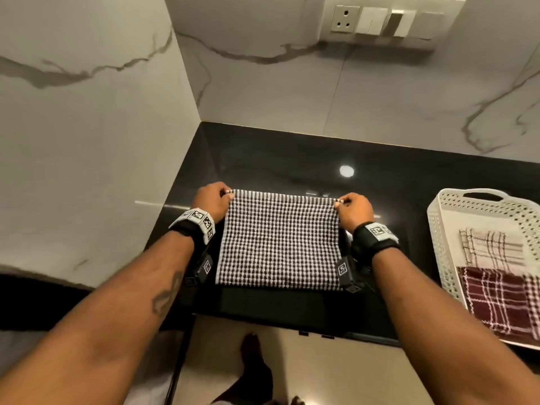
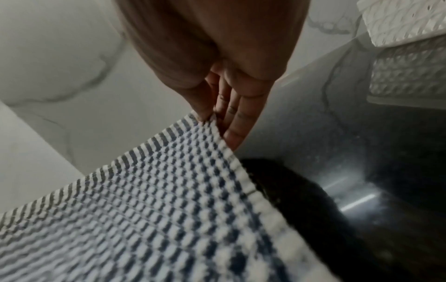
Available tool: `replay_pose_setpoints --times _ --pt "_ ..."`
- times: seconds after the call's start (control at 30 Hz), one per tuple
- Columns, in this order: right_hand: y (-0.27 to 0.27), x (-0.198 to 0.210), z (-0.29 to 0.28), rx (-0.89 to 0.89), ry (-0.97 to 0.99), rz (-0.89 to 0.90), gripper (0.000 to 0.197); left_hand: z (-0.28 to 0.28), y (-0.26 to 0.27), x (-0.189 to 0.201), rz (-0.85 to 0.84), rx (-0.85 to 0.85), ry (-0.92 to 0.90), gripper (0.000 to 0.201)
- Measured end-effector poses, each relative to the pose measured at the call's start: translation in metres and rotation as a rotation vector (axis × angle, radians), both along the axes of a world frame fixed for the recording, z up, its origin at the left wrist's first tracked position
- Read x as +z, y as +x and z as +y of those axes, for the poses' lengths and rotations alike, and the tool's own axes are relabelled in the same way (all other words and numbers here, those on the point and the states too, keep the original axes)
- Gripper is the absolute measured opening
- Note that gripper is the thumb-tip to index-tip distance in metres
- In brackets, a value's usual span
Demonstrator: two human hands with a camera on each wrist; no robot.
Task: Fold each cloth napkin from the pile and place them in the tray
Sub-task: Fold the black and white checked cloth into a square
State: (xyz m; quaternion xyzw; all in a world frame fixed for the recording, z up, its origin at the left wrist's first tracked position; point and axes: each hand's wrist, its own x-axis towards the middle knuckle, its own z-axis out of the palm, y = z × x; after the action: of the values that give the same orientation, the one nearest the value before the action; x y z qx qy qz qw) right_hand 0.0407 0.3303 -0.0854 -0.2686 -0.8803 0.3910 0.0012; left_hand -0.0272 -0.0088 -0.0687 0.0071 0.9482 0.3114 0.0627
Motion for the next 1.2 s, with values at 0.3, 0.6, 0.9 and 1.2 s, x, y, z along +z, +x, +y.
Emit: replay_pose_setpoints --times 0.3,0.6,0.9,1.2 --pt "-0.021 -0.022 -0.008 -0.065 0.071 -0.041 0.007 0.003 -0.031 -0.039 -0.051 0.048 0.006 0.004" --pt "-0.008 0.002 -0.083 0.427 0.518 -0.079 0.049 0.044 0.011 -0.027 0.344 -0.491 -0.374 0.044" --pt "0.023 -0.031 -0.043 0.587 0.479 -0.473 0.087 -0.012 0.022 -0.051 -0.018 -0.612 -0.605 0.078" --pt "0.073 -0.022 -0.114 0.851 0.416 -0.347 0.072 0.04 0.083 -0.041 -0.006 -0.763 -0.651 0.082"
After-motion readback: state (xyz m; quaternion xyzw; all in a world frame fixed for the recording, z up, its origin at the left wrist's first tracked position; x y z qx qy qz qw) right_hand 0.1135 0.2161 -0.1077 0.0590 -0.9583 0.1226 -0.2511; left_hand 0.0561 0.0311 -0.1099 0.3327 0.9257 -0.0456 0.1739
